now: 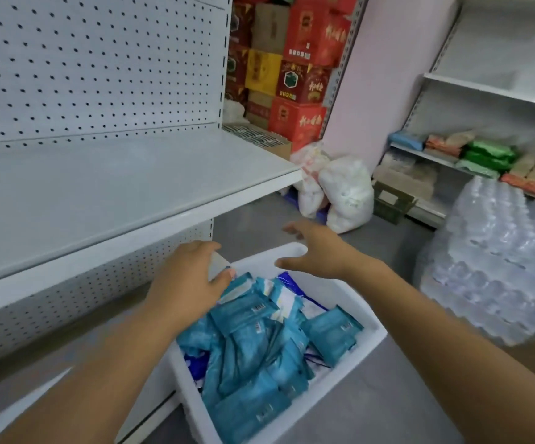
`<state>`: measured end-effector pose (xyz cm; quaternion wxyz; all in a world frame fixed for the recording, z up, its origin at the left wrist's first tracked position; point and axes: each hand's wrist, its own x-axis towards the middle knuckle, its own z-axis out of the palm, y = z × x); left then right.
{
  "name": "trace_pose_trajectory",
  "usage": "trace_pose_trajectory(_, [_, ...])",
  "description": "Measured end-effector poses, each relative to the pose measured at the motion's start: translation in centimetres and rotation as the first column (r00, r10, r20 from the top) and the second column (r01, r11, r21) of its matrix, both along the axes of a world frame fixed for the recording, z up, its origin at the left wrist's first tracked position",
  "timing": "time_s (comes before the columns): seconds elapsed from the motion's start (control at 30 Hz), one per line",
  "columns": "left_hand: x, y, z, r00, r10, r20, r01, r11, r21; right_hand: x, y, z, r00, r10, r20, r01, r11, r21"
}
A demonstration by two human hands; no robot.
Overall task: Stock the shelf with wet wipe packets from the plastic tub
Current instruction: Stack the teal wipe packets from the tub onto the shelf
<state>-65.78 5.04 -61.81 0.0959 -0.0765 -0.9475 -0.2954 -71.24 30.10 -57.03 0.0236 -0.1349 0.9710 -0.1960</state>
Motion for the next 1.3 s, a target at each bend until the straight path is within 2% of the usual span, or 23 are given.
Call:
trace_pose_trajectory(0.27, [2.2,0.7,-9.2,0.993,0.005,0.118,0.002,0.998,-0.061,1.4,-0.1,-10.4,0.970,-0.121,0.213,0.131,0.991,-0.034])
trace_pose_trajectory(0.37, [2.8,0.1,-12.1,0.992,0.039,0.120,-0.028,0.995,-0.094,1.6,-1.2,-13.0,0.953,-0.218,0.213,0.240,0.967,-0.085])
trace_pose_trajectory(0.6, [3.6,0.0,-13.6,0.990,0.096,0.107,-0.094,0.995,-0.028,0.6,-2.8,-16.1,0.874,-0.336,0.350,0.418,0.887,-0.195])
trace_pose_trajectory(0.7, [3.4,0.0,-13.8,0.991,0.086,0.099,-0.083,0.996,-0.031,0.4,-3.1,-16.2,0.875,-0.325,0.358,0.429,0.863,-0.265])
trace_pose_trajectory(0.8, [3.3,0.2,-13.5,0.996,0.059,0.067,-0.059,0.998,0.002,0.6,-2.9,-15.8,0.896,-0.291,0.334,0.417,0.811,-0.411])
trace_pose_trajectory(0.97, [3.3,2.2,-12.6,0.996,-0.055,0.071,0.045,0.990,0.136,1.5,-2.1,-14.2,0.862,-0.225,0.455,0.490,0.601,-0.631])
trace_pose_trajectory(1.17, [2.8,4.0,-11.3,0.988,-0.149,0.043,0.138,0.970,0.202,3.1,-2.0,-10.7,0.807,-0.017,0.590,0.547,0.398,-0.737])
trace_pose_trajectory(1.3, [2.9,3.5,-11.2,0.996,-0.083,-0.010,0.082,0.950,0.302,3.3,-2.3,-9.7,0.783,0.087,0.616,0.549,0.369,-0.750])
